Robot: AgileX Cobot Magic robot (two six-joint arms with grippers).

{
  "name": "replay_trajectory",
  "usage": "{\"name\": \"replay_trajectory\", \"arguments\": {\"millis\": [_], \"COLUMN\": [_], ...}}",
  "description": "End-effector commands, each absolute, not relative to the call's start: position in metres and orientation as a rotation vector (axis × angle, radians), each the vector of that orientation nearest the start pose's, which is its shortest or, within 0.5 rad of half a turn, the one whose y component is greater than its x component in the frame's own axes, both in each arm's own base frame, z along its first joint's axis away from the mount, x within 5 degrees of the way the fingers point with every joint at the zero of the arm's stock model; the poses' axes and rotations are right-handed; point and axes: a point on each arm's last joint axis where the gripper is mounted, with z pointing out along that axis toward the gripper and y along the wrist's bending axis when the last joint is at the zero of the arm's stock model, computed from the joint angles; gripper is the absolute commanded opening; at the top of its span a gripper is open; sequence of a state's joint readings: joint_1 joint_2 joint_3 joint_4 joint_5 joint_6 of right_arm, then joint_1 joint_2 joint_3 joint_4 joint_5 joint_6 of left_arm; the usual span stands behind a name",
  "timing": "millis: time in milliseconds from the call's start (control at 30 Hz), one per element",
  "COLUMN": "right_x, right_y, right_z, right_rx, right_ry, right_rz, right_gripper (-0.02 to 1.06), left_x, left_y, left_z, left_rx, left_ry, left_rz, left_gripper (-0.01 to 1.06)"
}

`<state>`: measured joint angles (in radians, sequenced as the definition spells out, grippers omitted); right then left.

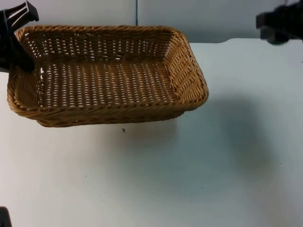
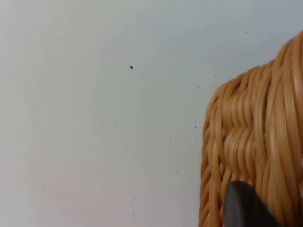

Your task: Pick up the basket with the left hand and place the ball into the basket with the right hand.

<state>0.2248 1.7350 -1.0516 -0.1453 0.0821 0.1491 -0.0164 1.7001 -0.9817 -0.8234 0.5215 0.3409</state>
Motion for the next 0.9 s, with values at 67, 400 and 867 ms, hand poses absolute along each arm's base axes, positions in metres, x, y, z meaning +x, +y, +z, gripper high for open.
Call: {"name": "replay_trajectory", "arguments": {"millis": [67,400,867], "right_x": [0.354,0.318,0.306], "right_y": [0.130,0.223,0.250], "right_z": [0.268,0.305,0.280], "right_rx": [-0.464,-0.675,-0.702], "right_ry": [2.111,1.886,1.995], "right_rz": [0.127,0.331,0.407], "right_gripper": [0.26,0.26,0.26], "left_x": [0.336,0.336,0.331], "left_y": [-0.039,-0.039,-0.046], "left_z": [0.203,0.203,0.203], "left_rx": [-0.398,-0.398,-0.374], "left_ry": [2.540,2.540,2.582], "left_rz": [-0.663,-0.663,-0.750], "left_gripper": [0.00,0.00,0.00]}}
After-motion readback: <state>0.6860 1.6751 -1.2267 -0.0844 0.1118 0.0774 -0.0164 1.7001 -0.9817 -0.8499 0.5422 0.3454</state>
